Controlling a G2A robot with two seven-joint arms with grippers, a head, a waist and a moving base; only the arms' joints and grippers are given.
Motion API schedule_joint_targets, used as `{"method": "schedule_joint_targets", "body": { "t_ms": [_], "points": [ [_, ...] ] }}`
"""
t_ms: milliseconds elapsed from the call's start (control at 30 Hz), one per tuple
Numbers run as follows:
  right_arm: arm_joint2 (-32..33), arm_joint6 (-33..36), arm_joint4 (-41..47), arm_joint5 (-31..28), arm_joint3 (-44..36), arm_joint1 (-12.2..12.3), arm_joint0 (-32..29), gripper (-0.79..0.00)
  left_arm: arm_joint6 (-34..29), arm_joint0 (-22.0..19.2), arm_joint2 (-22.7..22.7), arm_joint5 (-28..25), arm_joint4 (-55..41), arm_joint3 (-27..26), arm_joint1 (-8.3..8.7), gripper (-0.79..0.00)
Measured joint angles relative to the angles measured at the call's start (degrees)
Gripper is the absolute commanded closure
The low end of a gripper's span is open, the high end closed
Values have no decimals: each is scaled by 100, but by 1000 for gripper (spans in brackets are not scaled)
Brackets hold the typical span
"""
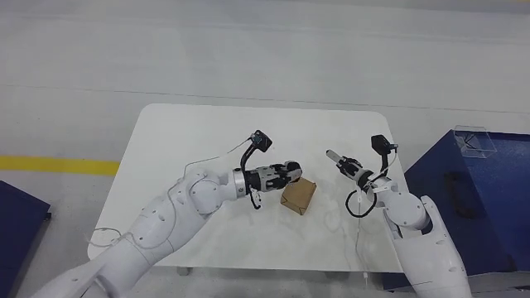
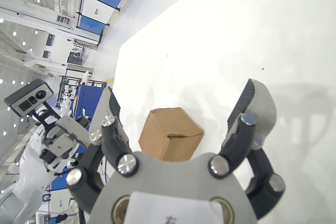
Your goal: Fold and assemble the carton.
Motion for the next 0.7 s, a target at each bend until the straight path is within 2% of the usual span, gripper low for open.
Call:
{"method": "schedule_joint_targets", "body": {
  "t_ms": [67, 167, 300, 433, 700],
  "points": [
    [84, -64, 22, 43, 21, 12, 28, -785, 595, 147, 7, -25, 970, -285, -5, 0],
    [203, -135, 90, 149, 60, 24, 93, -785, 1650, 400, 63, 281, 2455, -588, -14, 0],
    [242, -147, 97, 174, 70, 31, 128, -785, 2700, 625, 149, 862, 3996, -579, -63, 0],
    [239, -147, 95, 171, 69, 30, 126, -785, 2767, 602, 211, 1340, 4354, -254, -248, 0],
    [239, -146, 95, 171, 69, 30, 126, -785, 2514, 467, 217, 1353, 4186, 281, -545, 0]
  ]
}}
